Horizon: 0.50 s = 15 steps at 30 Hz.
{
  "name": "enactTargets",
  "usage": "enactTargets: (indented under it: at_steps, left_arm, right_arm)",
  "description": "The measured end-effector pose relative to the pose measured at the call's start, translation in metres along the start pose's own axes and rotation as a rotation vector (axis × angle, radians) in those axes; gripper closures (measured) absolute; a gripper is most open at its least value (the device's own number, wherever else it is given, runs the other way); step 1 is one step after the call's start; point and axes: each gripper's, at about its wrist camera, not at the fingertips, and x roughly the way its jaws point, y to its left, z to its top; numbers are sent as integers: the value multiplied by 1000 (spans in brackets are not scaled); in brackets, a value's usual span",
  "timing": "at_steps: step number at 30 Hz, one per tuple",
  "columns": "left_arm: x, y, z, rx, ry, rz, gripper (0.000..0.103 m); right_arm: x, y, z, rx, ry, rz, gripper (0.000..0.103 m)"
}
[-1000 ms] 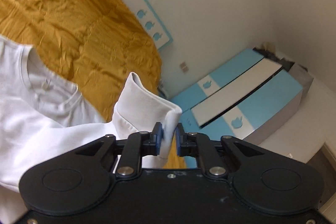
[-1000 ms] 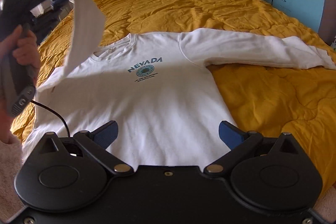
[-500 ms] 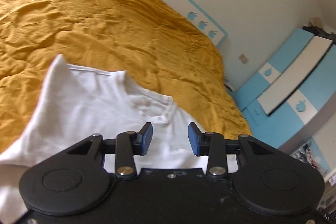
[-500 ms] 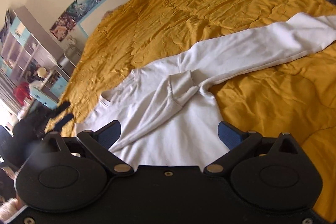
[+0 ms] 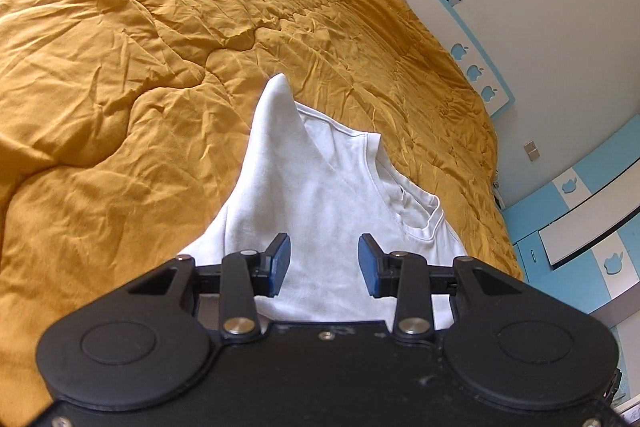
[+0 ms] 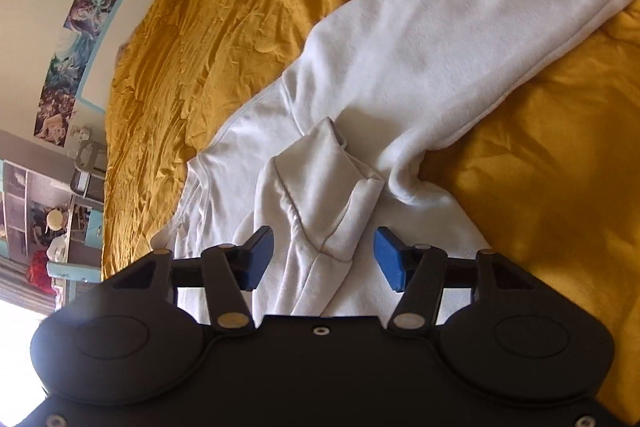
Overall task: Fold small clothes
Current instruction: 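Open the left gripper to release the sleeve while the right gripper grasps the other cuff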
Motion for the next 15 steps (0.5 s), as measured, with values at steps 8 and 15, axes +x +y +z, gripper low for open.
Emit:
enactTargets:
  at_steps: [8,15]
  left_arm:
    - [16,25,-8,-18,8,98,65]
    - [9,7,-7,13,-6,112,68]
  right_arm:
    - [-25,-13,-8,45,-80,35,95]
    - [-24,-41,-12,42,-39,-35,96]
